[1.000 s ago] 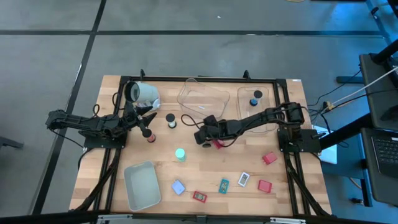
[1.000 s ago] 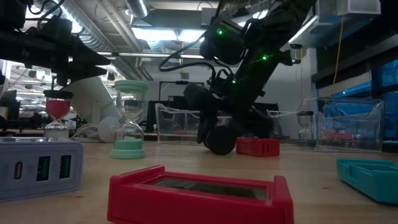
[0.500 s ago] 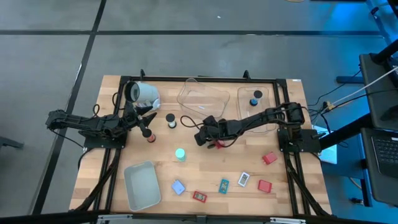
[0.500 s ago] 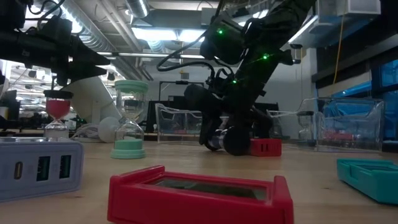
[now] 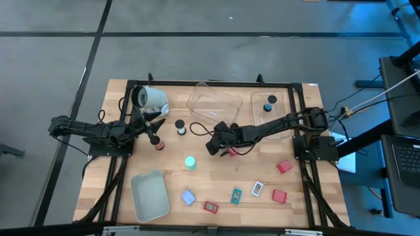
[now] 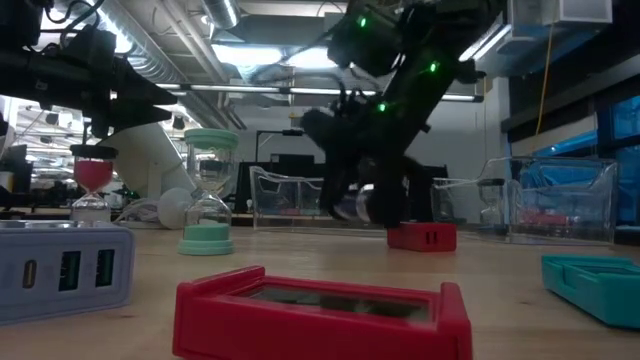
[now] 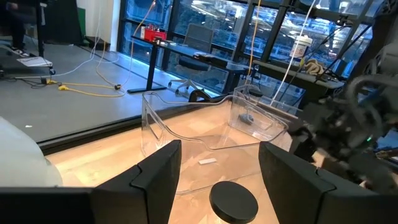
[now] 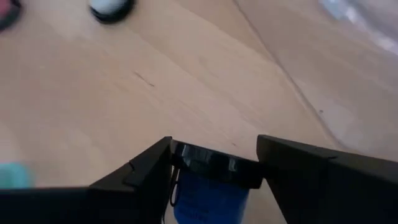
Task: Pick & Place Office items
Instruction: Put the dark blue hourglass into the right transparent bin
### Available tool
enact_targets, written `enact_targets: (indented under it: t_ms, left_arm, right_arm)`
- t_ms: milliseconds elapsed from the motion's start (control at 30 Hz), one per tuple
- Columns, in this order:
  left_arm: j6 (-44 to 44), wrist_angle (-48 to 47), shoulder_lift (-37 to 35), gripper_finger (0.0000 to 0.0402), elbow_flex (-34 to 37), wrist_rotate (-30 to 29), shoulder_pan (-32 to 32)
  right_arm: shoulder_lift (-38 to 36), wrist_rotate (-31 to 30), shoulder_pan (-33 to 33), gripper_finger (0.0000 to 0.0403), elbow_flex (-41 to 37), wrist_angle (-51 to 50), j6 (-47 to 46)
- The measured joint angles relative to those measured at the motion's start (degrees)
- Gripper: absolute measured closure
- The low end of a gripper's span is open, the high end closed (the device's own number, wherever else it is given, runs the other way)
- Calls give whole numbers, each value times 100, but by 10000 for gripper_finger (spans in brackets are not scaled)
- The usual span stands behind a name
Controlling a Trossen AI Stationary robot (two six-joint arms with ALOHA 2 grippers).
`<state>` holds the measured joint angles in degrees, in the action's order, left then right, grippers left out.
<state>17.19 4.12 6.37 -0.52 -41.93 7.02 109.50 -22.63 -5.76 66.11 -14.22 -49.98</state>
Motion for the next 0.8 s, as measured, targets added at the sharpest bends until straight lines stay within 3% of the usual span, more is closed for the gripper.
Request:
enact_targets:
  t_ms: [233,333,633,800]
  left_arm:
    - [0,0,0,190,-1,0,-2]
    - [0,0,0,190,-1,0,-2]
    - [4,0,0,190,-1,11,0]
    - [9,0,0,190,0,21,-1]
  right_arm:
    - [-796,-60,-104,189,0,-102,566]
    - [-1345,-369,-157,187,0,-466,781]
    - [-3185,-2557,-177,184,-82,-2915,325]
    - [-3696,-3534,-2,180,-751,-3030,-202]
